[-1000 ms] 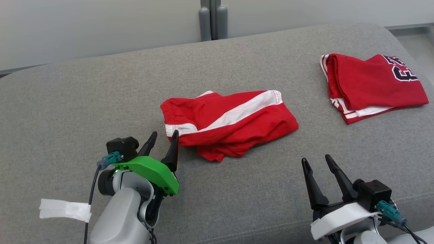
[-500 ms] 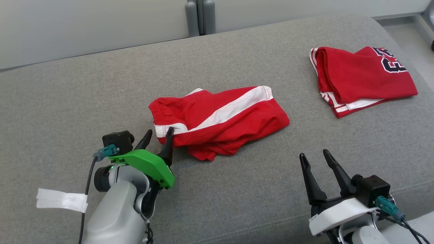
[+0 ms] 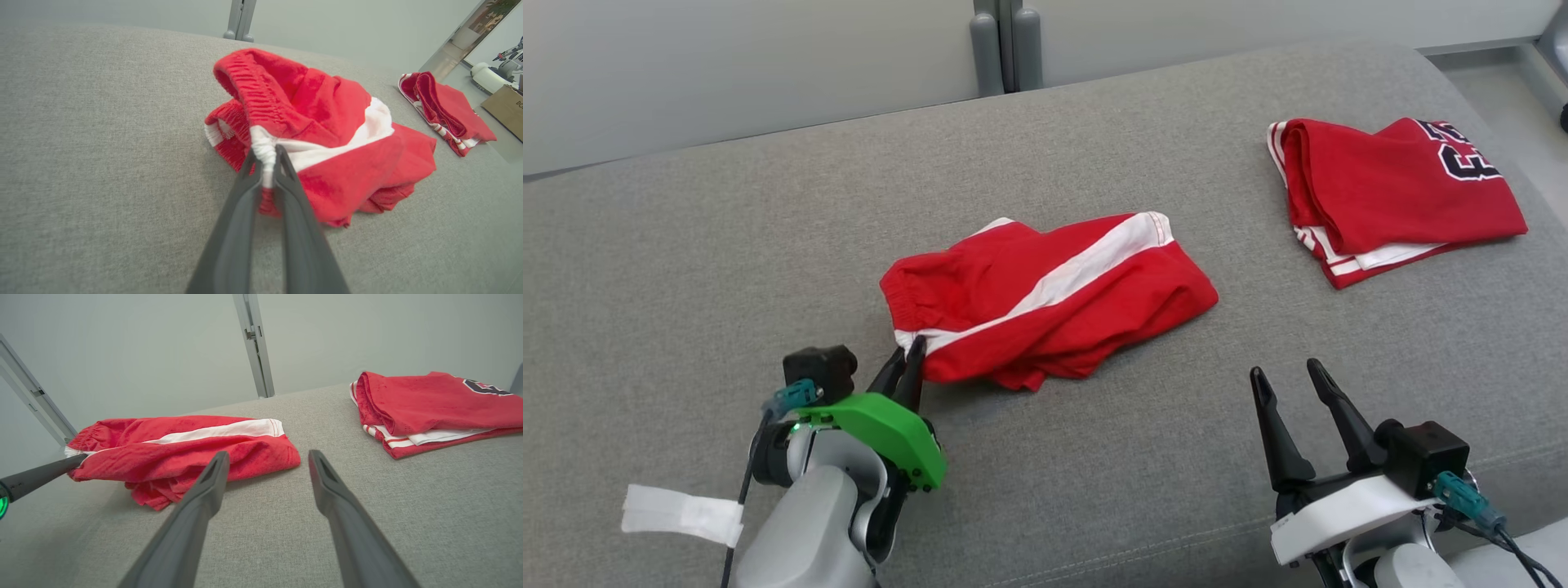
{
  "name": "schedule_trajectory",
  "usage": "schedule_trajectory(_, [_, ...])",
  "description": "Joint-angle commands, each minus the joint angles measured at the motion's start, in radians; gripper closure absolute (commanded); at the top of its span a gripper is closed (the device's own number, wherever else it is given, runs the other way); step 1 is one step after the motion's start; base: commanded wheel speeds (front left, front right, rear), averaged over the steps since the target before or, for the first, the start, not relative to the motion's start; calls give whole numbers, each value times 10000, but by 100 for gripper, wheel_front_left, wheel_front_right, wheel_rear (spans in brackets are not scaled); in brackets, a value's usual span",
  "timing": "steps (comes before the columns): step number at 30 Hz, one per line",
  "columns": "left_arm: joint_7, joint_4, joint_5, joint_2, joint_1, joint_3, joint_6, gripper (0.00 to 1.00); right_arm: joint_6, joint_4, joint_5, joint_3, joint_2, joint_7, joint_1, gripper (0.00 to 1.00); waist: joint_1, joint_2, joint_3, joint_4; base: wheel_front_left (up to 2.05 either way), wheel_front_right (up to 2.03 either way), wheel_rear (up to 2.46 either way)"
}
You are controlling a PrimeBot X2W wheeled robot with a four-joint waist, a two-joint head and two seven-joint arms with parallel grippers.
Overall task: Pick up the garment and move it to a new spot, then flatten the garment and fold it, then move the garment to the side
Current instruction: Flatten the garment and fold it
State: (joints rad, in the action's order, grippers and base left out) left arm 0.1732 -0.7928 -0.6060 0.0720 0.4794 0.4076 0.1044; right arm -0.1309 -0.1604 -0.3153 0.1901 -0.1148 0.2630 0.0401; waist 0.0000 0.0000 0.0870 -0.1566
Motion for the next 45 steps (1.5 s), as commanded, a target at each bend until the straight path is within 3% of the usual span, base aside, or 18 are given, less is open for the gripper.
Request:
schedule_trajectory(1, [54, 314, 212, 207, -329, 124, -64, 100, 6, -33, -225, -22, 30, 30, 72, 0, 0, 0, -19, 152, 0, 0, 0])
schedule_trajectory(7, [208, 1402, 708, 803, -1026, 510, -162, 100, 6, -678, -892, 11, 20, 29, 870, 0, 0, 0, 180, 493, 0, 0, 0])
schedule_trajectory(15, [267, 2784, 1043, 1433, -1647, 653, -428, 100, 5, -3633, -2590, 1231, -553, -547, 3782, 0, 0, 0, 570, 1050, 0, 0, 0])
schedule_trajectory(27, [164, 3668, 1084, 1351, -1226, 716, -661, 100, 5, -6644, -4850, 2986, -1134, -1584, 6910, 0, 0, 0, 1587, 2015, 0, 0, 0])
schedule_trajectory(38, [240, 3713, 1151, 1198, -745, 883, -666, 100, 5, -7432, -6491, 4316, -1614, -1535, 7735, 0, 0, 0, 2315, 2624, 0, 0, 0])
schedule_trajectory(39, [266, 3682, 1145, 1186, -741, 882, -679, 100, 5, -7499, -6573, 4447, -1646, -1522, 7772, 11, 0, 0, 2324, 2646, 0, 0, 0])
schedule_trajectory(41, [323, 3645, 1121, 1162, -724, 892, -687, 100, 5, -7577, -6769, 4712, -1681, -1512, 7833, 58, 0, 0, 2325, 2686, 0, 0, 0])
schedule_trajectory(43, [326, 3606, 1072, 1156, -724, 892, -677, 100, 5, -7628, -6989, 4964, -1677, -1564, 7817, 76, 0, 0, 2296, 2717, 0, 0, 0])
schedule_trajectory(44, [337, 3581, 1066, 1161, -726, 901, -677, 100, 5, -7633, -7074, 5106, -1696, -1599, 7806, 100, 0, 0, 2275, 2726, 0, 0, 0])
schedule_trajectory(45, [347, 3559, 1058, 1160, -730, 912, -674, 100, 5, -7628, -7159, 5236, -1733, -1606, 7792, 100, 0, 0, 2247, 2731, 0, 0, 0])
